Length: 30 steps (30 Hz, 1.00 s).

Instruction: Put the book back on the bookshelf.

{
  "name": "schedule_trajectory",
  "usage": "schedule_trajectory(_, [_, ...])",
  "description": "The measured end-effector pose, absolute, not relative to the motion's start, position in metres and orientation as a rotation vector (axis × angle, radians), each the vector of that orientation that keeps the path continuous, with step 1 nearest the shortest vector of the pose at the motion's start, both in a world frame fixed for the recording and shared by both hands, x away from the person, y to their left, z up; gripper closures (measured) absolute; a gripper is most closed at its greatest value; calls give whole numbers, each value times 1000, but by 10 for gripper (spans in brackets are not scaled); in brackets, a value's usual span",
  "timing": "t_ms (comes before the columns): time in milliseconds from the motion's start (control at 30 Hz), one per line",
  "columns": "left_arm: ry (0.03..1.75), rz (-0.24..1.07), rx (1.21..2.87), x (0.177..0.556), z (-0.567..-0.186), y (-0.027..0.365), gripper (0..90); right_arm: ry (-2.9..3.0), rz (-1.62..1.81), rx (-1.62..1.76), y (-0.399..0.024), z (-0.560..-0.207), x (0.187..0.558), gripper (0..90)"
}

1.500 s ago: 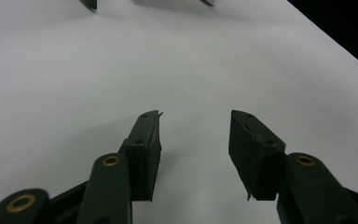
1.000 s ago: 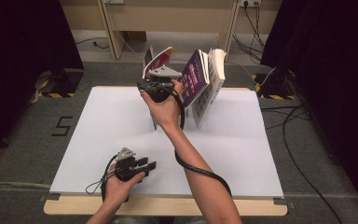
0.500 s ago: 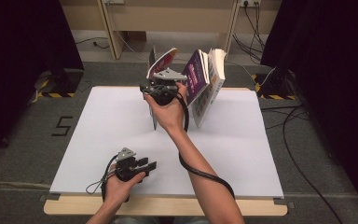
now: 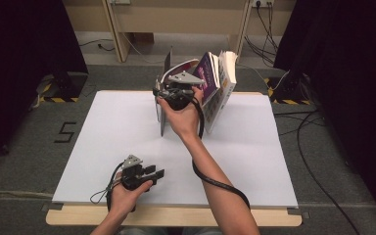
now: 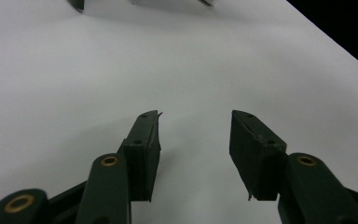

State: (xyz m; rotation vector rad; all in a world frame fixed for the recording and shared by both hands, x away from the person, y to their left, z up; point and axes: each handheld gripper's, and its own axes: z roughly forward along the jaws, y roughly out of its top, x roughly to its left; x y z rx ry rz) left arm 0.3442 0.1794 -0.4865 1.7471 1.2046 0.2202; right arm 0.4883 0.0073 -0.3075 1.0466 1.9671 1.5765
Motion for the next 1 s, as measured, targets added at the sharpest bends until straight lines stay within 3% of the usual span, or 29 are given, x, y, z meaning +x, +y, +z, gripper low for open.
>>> schedule_trajectory(300, [1205,221,1747,344,-487,179,523,1909,1519,1159,-20,-316,489,615])
schedule_trajectory(1000, [1200,238,1751,345,-487,177,506,1865,1452,1327,-70,-334,489,584])
